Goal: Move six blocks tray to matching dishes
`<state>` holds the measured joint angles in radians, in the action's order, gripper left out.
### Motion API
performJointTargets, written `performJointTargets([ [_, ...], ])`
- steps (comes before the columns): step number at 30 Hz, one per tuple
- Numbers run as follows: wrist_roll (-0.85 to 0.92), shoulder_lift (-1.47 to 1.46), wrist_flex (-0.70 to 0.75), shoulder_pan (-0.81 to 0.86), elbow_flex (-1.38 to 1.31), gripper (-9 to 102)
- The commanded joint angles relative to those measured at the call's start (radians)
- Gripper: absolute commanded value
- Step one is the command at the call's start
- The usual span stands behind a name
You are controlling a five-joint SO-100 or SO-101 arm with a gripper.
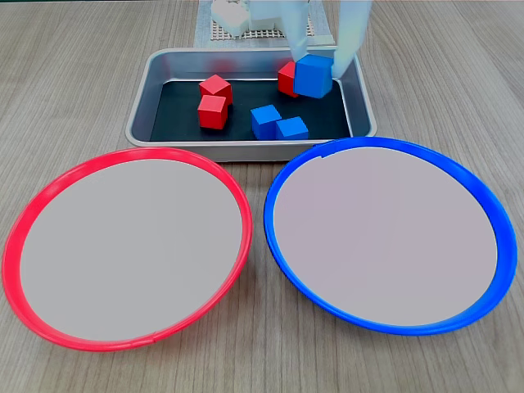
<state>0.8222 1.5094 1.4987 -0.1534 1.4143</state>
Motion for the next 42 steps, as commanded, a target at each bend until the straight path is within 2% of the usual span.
performJointTargets([
  [1, -0.1, -0.074, -0.179, -0.009, -0.156, 4],
  [3, -0.13, -0.173, -0.33, -0.032, -0.19, 5],
  [5, -0.121, -0.256, -0.397, -0.046, -0.219, 6],
  [11, -0.14, -0.387, -0.387, -0.058, -0.275, 23],
  [12, -0.141, -0.374, -0.357, -0.058, -0.275, 22],
  [14, -0.133, -0.33, -0.278, -0.057, -0.273, 13],
  [17, -0.11, -0.23, -0.049, -0.04, -0.275, 5],
  [21, -0.014, -0.074, 0.253, 0.017, -0.17, 5],
  [25, 0.049, 0.038, 0.35, 0.072, 0.017, 6],
  [27, 0.002, 0.067, 0.313, 0.078, 0.13, 10],
  [32, -0.373, 0.064, 0.063, 0.012, 0.298, 17],
  [35, -0.517, 0.037, 0.011, -0.017, 0.299, 23],
  [42, -0.58, -0.02, -0.129, -0.025, 0.298, 23],
])
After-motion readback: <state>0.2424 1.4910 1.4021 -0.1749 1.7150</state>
